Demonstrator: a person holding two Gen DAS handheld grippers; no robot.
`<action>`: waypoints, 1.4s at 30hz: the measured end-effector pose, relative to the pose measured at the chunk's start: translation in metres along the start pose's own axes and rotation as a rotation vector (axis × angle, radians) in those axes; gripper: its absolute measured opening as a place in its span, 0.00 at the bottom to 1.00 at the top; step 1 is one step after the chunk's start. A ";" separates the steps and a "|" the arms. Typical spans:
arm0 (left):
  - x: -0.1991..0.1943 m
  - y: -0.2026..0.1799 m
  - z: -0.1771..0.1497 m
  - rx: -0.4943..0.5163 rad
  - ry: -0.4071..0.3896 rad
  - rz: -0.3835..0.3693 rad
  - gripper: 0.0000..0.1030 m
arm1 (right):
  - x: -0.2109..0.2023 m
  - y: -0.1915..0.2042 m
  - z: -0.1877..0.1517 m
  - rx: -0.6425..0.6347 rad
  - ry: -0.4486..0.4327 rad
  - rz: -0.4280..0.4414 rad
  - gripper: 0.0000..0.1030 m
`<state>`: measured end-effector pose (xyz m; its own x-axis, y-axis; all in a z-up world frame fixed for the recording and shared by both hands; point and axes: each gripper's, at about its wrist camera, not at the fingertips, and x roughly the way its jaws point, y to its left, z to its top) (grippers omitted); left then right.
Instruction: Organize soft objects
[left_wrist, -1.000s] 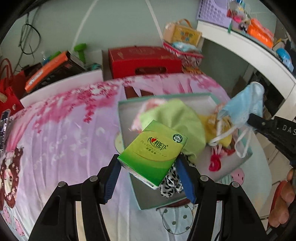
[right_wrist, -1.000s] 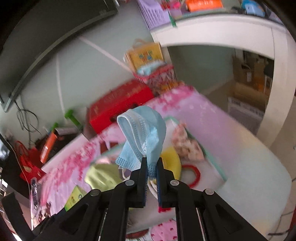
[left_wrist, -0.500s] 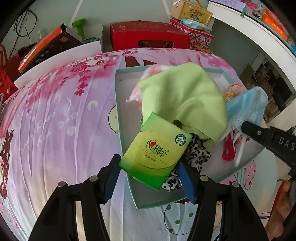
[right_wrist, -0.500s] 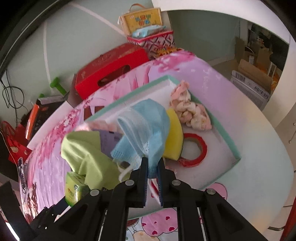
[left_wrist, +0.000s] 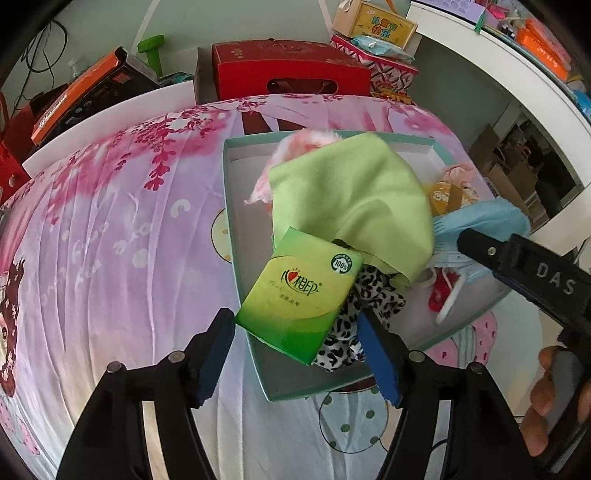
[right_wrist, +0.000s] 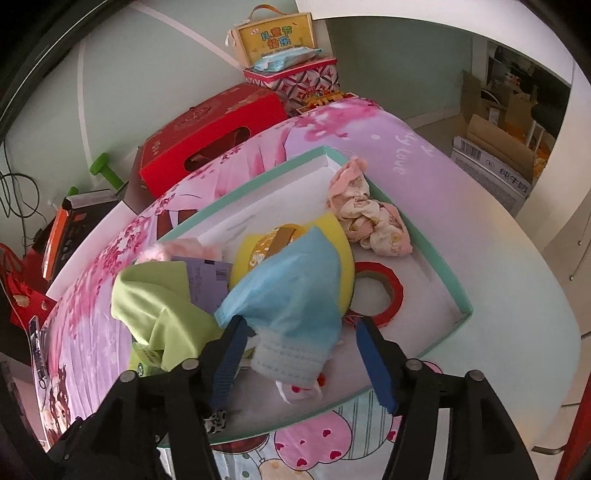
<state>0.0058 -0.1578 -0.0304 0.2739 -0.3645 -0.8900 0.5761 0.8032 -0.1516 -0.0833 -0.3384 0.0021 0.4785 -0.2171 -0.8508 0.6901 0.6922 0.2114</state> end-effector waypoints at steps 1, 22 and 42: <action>-0.002 0.000 0.000 -0.004 -0.002 -0.008 0.74 | 0.000 0.000 0.000 0.001 0.002 -0.001 0.65; -0.042 0.049 0.010 -0.183 -0.148 0.095 0.95 | -0.014 0.005 0.002 -0.021 -0.066 -0.001 1.00; -0.033 0.085 0.002 -0.285 -0.111 0.299 0.95 | -0.019 0.033 -0.007 -0.144 -0.076 0.001 1.00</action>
<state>0.0475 -0.0782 -0.0133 0.4872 -0.1315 -0.8633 0.2267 0.9738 -0.0204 -0.0732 -0.3063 0.0220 0.5224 -0.2638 -0.8109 0.6073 0.7826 0.1366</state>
